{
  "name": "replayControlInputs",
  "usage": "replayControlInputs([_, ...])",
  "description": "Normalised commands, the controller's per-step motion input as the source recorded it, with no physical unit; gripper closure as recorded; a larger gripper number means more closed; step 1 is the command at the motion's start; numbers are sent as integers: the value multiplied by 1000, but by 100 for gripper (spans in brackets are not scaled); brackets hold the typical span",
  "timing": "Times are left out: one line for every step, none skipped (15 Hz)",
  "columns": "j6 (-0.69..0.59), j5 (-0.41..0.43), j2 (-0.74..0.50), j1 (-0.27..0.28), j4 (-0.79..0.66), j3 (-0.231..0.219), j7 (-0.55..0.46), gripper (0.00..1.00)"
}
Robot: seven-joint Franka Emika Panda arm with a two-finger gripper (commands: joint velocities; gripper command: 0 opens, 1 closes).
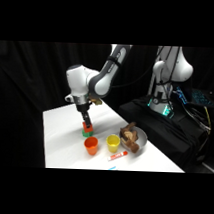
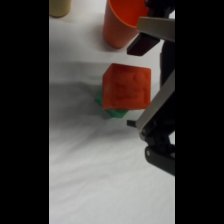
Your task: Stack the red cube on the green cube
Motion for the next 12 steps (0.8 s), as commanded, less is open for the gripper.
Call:
replayControlInputs([-472, 55, -408, -34, -47, 15, -188, 0])
replayControlInputs([-455, 56, -390, -28, -28, 3, -177, 0])
replayControlInputs([-459, 62, -384, -26, -9, -2, -185, 0])
replayControlInputs([-450, 70, -365, -26, 14, -5, -198, 0])
replayControlInputs([-469, 76, -344, -26, 43, -10, -207, 0])
replayControlInputs([-489, 65, -321, -17, 74, -25, -178, 0])
replayControlInputs([-507, 43, -289, -6, 107, -38, -158, 0])
replayControlInputs([-479, 54, -254, -6, 126, -36, -172, 0])
replayControlInputs([-450, 50, -218, 0, 146, -41, -155, 0])
replayControlInputs([-431, 44, -177, 5, 163, -43, -149, 0])
replayControlInputs([-436, 43, -130, 3, 184, -41, -185, 0])
replayControlInputs([-424, 63, -101, -1, 191, -39, -192, 0])
